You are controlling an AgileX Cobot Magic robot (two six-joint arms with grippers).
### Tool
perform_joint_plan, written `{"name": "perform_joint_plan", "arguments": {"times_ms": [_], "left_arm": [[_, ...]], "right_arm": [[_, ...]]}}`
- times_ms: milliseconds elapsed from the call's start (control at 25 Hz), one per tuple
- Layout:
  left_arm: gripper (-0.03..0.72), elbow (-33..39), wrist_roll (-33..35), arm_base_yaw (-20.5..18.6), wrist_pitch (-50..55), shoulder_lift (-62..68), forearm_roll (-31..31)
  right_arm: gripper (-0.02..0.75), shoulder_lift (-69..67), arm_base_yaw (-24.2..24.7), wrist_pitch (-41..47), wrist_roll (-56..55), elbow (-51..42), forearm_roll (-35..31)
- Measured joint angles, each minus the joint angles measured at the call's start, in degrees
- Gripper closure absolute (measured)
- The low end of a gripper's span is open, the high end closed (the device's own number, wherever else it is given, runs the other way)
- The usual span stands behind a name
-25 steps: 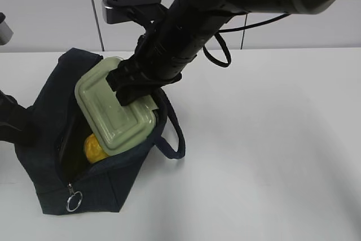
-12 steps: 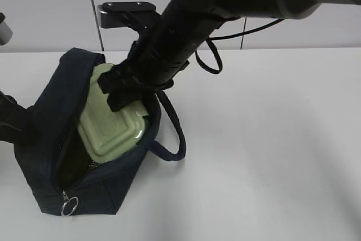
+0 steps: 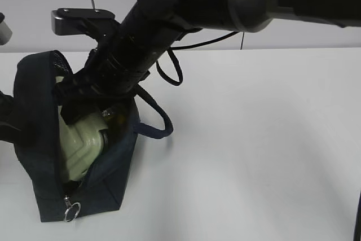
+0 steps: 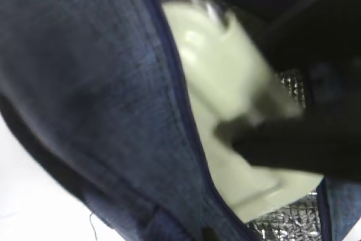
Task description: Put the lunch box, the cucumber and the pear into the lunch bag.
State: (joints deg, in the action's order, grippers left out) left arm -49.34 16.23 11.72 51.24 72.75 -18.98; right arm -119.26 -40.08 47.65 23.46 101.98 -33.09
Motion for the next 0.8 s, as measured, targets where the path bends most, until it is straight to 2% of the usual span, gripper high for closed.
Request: {"name": "perform_joint_plan", "arguments": {"times_ms": [80, 160, 280, 440, 800], "left_arm": [[0.686, 0.00, 0.00, 0.00, -0.06, 0.00, -0.11], [0.686, 0.00, 0.00, 0.00, -0.06, 0.00, -0.17], [0.686, 0.00, 0.00, 0.00, -0.01, 0.00, -0.17], [0.686, 0.00, 0.00, 0.00, -0.01, 0.00, -0.17], [0.686, 0.00, 0.00, 0.00, -0.01, 0.00, -0.17]], "right_arm": [[0.193, 0.00, -0.23, 2.08, 0.21, 1.62, 1.69], [0.157, 0.00, -0.23, 4.54, -1.04, 4.39, 5.58], [0.155, 0.00, -0.23, 8.53, -5.30, 9.33, 14.08], [0.162, 0.70, -0.23, 9.98, -10.57, 14.04, 21.64], [0.172, -2.75, -0.23, 14.62, -18.54, 14.84, 29.33]]}}
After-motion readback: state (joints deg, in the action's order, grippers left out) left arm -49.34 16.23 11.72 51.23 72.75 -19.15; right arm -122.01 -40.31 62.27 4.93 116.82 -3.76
